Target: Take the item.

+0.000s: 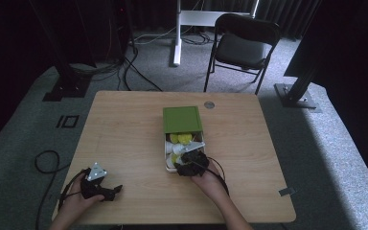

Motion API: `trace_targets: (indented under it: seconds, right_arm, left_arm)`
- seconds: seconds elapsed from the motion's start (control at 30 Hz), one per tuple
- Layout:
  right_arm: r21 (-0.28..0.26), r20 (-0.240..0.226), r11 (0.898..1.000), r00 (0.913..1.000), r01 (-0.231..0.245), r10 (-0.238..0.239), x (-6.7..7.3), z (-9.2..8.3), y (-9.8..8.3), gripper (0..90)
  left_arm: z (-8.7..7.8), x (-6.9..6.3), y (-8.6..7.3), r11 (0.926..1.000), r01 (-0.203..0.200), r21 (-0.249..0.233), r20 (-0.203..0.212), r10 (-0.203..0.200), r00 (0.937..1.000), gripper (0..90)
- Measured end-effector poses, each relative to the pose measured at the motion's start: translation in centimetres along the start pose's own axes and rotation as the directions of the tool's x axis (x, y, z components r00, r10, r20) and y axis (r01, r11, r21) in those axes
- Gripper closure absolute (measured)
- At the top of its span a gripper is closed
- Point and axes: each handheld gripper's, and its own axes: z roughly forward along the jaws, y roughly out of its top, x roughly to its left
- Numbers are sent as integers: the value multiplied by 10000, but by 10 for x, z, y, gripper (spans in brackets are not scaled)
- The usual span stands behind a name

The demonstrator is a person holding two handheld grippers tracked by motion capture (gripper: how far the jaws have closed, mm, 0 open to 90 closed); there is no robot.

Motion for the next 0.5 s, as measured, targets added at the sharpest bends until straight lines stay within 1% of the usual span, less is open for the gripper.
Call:
trace_targets:
  seconds: [0.07, 0.1, 0.13, 0.27, 0.33, 0.5]
  right_arm:
    - [11, 9, 9998, 9998, -191, 191, -1, 4, 0, 390]
    - [11, 9, 9998, 9998, -191, 191, -1, 4, 0, 390]
    - [-70, -60, 9996, 9996, -289, 289, -2, 5, -1, 391]
    - [-59, -126, 9995, 9995, -301, 300, -2, 5, -1, 394]
    - [-80, -88, 9994, 9994, -326, 325, -2, 5, -1, 395]
    - [-137, -202, 9986, 9985, -504, 501, -2, 2, -2, 397]
  left_arm:
    - [0, 0, 0, 10000, -1, -1, 2, 1, 10000, 31]
    - [0, 0, 0, 10000, -1, -1, 2, 1, 10000, 31]
    - [0, 0, 0, 10000, 1, 0, 1, -1, 10000, 31]
    - [0, 0, 0, 10000, -1, -2, 4, 1, 10000, 31]
    - [0, 0, 0, 10000, 2, -2, 1, -2, 10000, 31]
    - [0, 0, 0, 10000, 0, -1, 4, 0, 10000, 31]
